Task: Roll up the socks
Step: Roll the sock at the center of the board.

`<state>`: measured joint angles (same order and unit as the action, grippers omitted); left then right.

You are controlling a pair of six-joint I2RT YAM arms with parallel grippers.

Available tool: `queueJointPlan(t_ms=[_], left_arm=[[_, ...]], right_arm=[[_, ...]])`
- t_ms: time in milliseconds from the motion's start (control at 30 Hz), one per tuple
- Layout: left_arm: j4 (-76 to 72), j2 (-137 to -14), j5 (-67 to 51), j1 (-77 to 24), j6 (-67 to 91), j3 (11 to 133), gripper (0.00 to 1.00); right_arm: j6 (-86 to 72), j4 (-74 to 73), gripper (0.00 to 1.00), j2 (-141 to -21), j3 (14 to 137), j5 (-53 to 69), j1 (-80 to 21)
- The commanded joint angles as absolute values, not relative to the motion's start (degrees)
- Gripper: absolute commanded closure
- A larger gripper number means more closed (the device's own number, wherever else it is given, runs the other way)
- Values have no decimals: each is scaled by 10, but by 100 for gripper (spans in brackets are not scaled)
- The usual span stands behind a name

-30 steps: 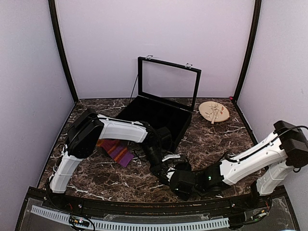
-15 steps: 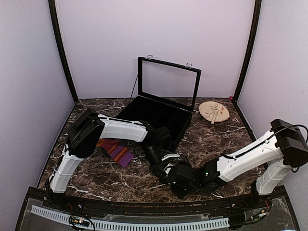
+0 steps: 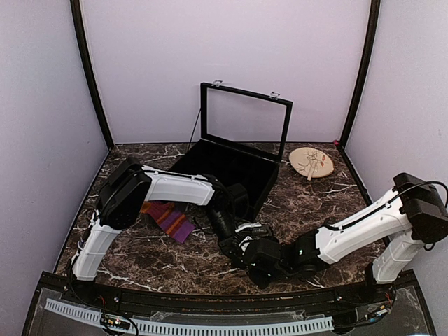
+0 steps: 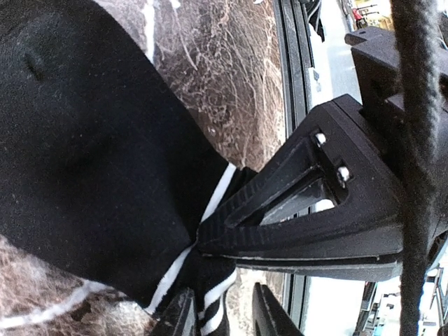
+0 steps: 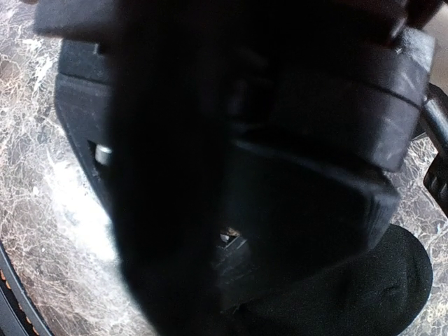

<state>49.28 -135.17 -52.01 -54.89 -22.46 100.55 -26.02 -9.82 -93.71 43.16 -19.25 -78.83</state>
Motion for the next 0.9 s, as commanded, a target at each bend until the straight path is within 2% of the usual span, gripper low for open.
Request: queueJointPlan(t_ms=[0, 167, 233, 667, 867], left_arm=[[501, -1351, -476, -542, -213, 1005, 68], [465, -1325, -464, -526, -191, 971, 65], [440, -1307, -463, -518, -181, 951, 60], [341, -1235, -428, -508, -148, 860, 60], [274, -1187, -377, -505, -134, 805, 60]], right_arm=[[-271, -139, 99, -951, 408, -171, -779], [-270, -130, 99, -942, 402, -159, -779], [-270, -126, 99, -939, 399, -153, -779], [-278, -104, 99, -917, 381, -112, -770], [-286, -83, 99, -886, 369, -76, -755]])
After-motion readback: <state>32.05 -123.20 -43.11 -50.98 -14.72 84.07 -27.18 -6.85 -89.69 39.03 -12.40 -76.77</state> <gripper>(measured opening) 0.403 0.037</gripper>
